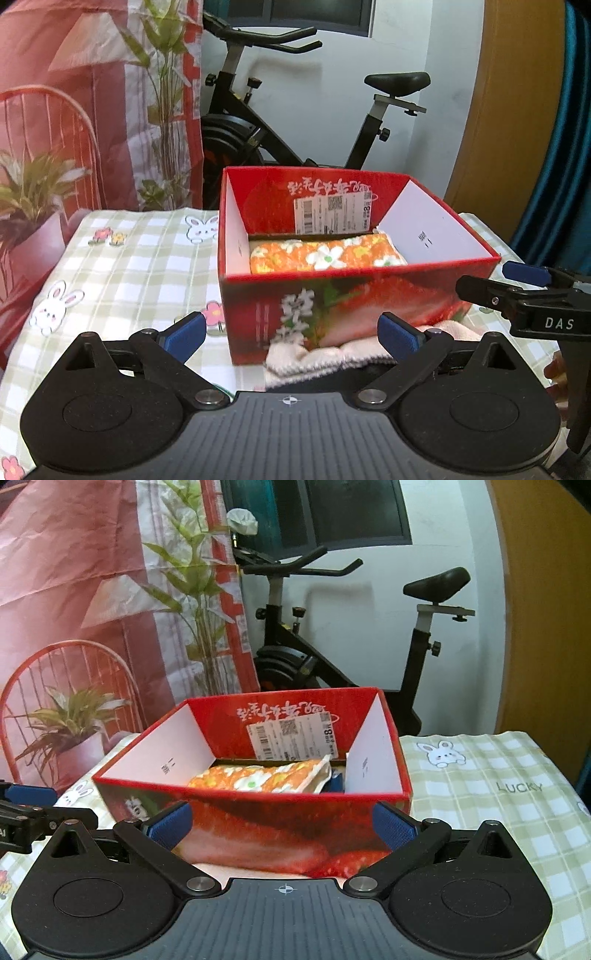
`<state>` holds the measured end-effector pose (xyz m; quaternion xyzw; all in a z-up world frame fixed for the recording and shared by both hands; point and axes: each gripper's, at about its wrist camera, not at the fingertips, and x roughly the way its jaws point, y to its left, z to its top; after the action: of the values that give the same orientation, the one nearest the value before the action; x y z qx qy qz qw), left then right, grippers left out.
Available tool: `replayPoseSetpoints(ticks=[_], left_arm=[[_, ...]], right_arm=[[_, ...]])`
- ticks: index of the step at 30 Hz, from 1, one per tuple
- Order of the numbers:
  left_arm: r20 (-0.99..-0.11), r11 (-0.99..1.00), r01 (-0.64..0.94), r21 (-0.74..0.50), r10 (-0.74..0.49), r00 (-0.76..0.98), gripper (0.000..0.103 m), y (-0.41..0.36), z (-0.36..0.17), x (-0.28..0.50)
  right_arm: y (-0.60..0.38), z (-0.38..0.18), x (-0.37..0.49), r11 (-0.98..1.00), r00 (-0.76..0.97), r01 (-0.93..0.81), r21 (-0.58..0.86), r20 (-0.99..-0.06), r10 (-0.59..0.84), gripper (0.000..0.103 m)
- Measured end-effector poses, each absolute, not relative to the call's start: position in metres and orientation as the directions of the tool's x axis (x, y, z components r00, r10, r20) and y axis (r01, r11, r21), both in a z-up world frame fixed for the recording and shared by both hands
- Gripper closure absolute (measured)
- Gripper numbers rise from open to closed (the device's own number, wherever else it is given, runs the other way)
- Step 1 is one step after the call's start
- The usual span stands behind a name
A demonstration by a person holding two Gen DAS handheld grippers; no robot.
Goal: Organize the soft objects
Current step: 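Move the left tool back toward the green tasseled ornament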
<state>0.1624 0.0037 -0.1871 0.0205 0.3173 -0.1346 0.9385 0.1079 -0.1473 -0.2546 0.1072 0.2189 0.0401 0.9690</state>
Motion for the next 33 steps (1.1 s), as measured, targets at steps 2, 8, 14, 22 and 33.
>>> replayPoseSetpoints(ticks=[2, 8, 14, 22, 33], left_arm=[[-0.605, 0.963, 0.265, -0.049, -0.239, 0.759, 0.003, 0.005, -0.19, 0.159], [-0.624, 0.966, 0.253, -0.054, -0.23, 0.746, 0.003, 0.011, -0.202, 0.15], [-0.641, 0.971, 0.231, -0.061, -0.216, 0.737, 0.003, 0.017, -0.214, 0.142], [-0.656, 0.975, 0.21, -0.079, -0.209, 0.725, 0.003, 0.026, -0.226, 0.127], [-0.717, 0.963, 0.234, -0.135, -0.258, 0.648, 0.003, 0.019, -0.249, 0.108]], right_arm=[[-0.146, -0.258, 0.103, 0.971, 0.897, -0.043, 0.233, -0.418, 0.141, 0.0], [-0.14, -0.27, 0.09, 0.976, 0.887, -0.054, 0.213, -0.439, 0.145, 0.0], [-0.129, -0.283, 0.078, 0.982, 0.881, -0.073, 0.175, -0.451, 0.145, 0.0], [-0.131, -0.303, 0.06, 0.973, 0.86, -0.054, 0.225, -0.485, 0.159, 0.0], [-0.127, -0.316, 0.046, 0.979, 0.82, -0.046, 0.199, -0.553, 0.151, 0.0]])
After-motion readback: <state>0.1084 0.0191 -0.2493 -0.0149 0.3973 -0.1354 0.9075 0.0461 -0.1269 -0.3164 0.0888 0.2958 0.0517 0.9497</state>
